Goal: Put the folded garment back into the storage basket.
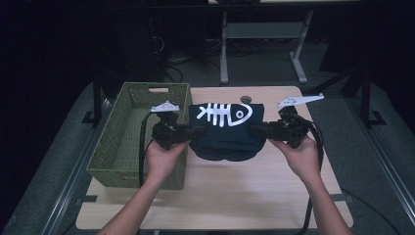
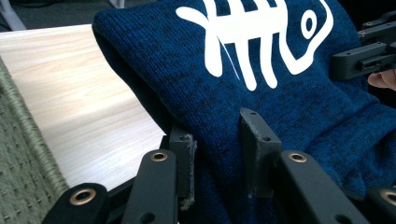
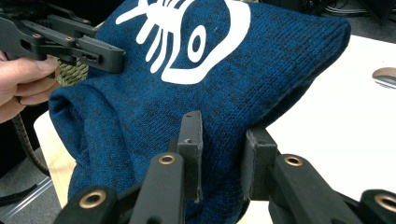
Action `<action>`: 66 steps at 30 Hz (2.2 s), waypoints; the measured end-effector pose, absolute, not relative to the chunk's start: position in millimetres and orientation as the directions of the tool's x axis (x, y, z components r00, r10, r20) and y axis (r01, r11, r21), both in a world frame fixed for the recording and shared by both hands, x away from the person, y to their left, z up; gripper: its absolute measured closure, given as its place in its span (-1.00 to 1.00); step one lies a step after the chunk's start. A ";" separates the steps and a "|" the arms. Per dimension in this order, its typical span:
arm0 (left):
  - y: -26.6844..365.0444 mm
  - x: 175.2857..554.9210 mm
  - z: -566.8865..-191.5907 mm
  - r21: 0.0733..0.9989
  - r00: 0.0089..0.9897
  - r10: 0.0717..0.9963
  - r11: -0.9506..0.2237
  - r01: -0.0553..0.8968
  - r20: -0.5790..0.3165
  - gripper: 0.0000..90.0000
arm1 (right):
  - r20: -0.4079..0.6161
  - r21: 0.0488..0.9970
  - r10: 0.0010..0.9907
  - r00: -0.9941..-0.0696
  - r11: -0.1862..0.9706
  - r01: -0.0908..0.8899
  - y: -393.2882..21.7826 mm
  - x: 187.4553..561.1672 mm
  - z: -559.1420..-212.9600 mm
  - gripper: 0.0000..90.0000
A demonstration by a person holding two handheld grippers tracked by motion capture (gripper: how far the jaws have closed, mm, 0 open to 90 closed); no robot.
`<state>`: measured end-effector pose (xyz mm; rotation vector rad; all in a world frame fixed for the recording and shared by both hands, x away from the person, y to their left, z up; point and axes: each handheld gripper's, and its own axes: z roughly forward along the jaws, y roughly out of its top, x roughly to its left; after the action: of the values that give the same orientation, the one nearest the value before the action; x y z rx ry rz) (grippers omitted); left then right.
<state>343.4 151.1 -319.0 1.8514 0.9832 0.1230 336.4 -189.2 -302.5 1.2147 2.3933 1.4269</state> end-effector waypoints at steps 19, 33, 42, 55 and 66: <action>175.0 343.9 -310.6 0.809 0.646 0.695 -0.158 0.566 -0.316 0.52 | 0.298 0.782 0.649 -0.700 0.254 0.569 -165.7 348.2 -295.2 0.61; 190.5 342.5 -307.7 0.808 0.633 0.705 -0.146 0.571 -0.320 0.52 | 0.305 0.782 0.630 -0.714 0.262 0.565 -151.8 353.3 -291.8 0.61; 202.7 342.5 -307.2 0.811 0.617 0.720 -0.132 0.570 -0.317 0.52 | 0.305 0.780 0.617 -0.726 0.274 0.562 -137.1 358.3 -290.0 0.61; 218.3 342.1 -305.5 0.811 0.597 0.738 -0.118 0.573 -0.315 0.52 | 0.308 0.777 0.604 -0.735 0.286 0.561 -121.4 364.0 -287.8 0.61; 235.9 342.9 -302.6 0.810 0.577 0.756 -0.108 0.576 -0.309 0.52 | 0.313 0.780 0.594 -0.741 0.285 0.557 -102.7 370.1 -286.8 0.61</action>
<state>342.9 235.9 -302.6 1.7925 1.0939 0.2225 370.1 -102.7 -286.8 1.1148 2.4873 1.4837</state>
